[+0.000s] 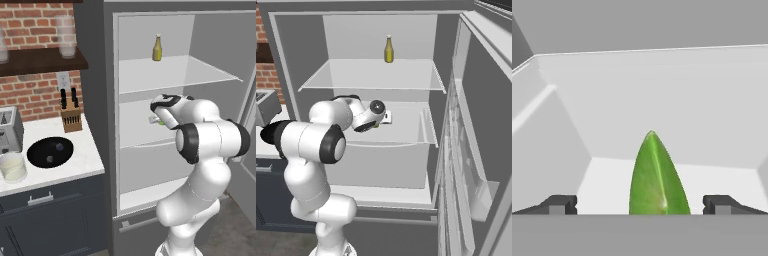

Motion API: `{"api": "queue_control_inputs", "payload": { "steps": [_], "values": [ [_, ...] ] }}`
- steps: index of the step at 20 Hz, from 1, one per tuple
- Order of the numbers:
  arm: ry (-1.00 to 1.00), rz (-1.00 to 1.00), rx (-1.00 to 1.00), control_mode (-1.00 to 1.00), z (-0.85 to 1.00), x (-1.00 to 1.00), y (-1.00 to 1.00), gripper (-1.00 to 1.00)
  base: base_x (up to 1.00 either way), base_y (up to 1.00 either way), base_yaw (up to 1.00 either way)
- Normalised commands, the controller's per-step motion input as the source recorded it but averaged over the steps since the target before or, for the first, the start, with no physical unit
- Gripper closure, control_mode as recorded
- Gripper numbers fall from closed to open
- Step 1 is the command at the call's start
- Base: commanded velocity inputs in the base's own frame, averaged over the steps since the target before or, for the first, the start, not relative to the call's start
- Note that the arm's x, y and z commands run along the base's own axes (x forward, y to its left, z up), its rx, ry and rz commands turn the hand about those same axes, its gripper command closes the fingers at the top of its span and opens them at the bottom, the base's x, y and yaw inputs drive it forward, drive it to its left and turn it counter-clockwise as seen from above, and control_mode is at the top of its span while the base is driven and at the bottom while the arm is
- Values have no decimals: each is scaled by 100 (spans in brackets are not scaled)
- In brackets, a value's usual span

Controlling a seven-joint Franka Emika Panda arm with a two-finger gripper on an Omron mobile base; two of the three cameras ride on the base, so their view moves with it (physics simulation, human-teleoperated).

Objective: Grab a lemon wedge from the fridge and one ice cube from the ice bowl, and put them in the glass of lemonade.

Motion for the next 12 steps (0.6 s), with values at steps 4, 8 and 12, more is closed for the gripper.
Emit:
{"api": "queue_control_inputs", "payload": {
  "steps": [4, 8, 12],
  "values": [
    [0, 0, 0, -100, -14, 2, 0, -100, 0, 0, 0],
    [0, 0, 0, -100, -2, 1, 0, -100, 0, 0, 0],
    [0, 0, 0, -100, -2, 0, 0, 100, 0, 0, 0]
  ]
}}
